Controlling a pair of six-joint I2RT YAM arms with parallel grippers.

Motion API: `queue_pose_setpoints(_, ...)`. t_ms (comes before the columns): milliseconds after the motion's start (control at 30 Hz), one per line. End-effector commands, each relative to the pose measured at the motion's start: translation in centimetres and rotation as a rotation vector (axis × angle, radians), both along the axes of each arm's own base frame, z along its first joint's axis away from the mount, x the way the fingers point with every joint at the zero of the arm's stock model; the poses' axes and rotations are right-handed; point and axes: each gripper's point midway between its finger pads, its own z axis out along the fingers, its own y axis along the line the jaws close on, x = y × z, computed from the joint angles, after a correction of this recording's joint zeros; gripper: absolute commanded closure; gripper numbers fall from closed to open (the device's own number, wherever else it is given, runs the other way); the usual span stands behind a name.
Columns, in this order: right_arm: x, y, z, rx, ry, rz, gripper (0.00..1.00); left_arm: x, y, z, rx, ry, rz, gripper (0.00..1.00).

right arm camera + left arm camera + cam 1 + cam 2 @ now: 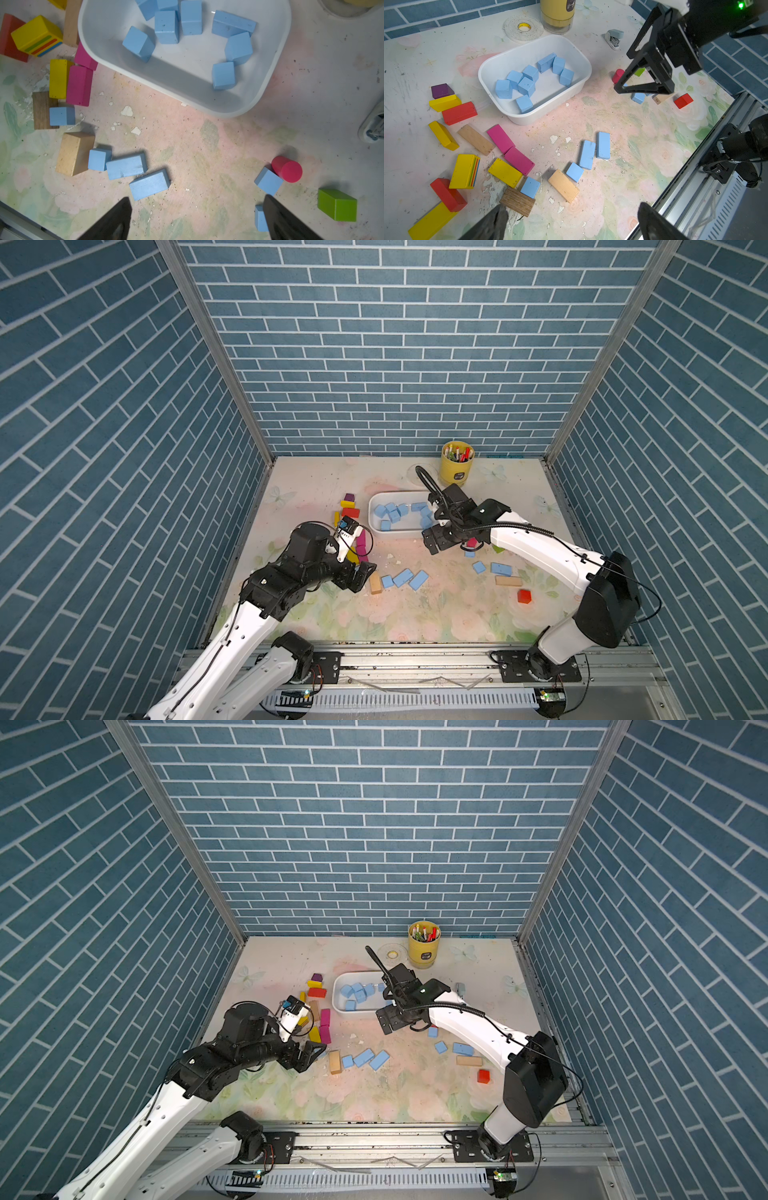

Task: Pick out the blue building blocks
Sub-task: Pick up the building block from the center of the board.

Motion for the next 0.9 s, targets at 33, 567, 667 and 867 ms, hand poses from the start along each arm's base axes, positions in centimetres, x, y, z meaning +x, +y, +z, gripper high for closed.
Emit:
queue_pose_setpoints(33,-2.4,0.7,-1.1,-0.020,0.010,0.116,0.01,-0.3,0.3,-0.8,0.023,0.019,-0.001,0.01)
queue_pose_setpoints(567,-7.0,4.1,-7.0,-0.149,0.075,0.308,0.01,-0.3,0.2,-0.8,0.022,0.020,-0.004,0.01)
queue_pose_setpoints(667,-7.1,4.3,-8.1,-0.178,0.091,0.313,0.01,-0.3,0.2,-0.8,0.021,0.020,-0.004,0.01)
queue_pose_setpoints(867,-7.1,4.4,-9.8,-0.209,0.110,0.310,0.01,-0.3,0.2,-0.7,0.020,0.019,-0.005,0.01)
